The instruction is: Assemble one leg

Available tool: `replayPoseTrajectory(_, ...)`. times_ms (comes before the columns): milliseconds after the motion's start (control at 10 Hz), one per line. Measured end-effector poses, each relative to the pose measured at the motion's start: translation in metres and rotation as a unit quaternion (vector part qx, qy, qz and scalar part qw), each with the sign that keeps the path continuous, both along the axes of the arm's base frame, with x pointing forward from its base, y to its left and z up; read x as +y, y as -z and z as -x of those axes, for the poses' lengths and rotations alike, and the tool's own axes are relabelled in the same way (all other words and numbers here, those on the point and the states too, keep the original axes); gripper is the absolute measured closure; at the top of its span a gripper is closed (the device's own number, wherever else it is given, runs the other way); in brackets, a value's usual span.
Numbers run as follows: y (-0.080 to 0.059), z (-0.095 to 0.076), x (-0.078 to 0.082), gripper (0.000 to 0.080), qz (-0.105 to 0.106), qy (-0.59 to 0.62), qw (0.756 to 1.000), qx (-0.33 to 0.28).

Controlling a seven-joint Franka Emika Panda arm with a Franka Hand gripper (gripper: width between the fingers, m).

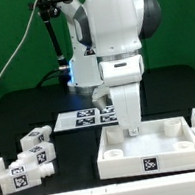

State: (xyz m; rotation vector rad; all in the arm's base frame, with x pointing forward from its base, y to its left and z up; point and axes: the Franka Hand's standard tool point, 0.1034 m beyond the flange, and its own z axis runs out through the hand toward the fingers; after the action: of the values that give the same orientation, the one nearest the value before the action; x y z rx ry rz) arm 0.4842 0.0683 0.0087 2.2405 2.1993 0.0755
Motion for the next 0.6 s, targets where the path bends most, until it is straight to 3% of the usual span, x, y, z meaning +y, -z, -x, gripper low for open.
replayPoseTrajectory(200,0.000,-0.021,-0.001,0.0745,0.006,-0.010,1.000,0.002)
replayPoseTrajectory(600,-0.001,-0.043,-0.002,0.0745,0.012,-0.009,1.000,0.009)
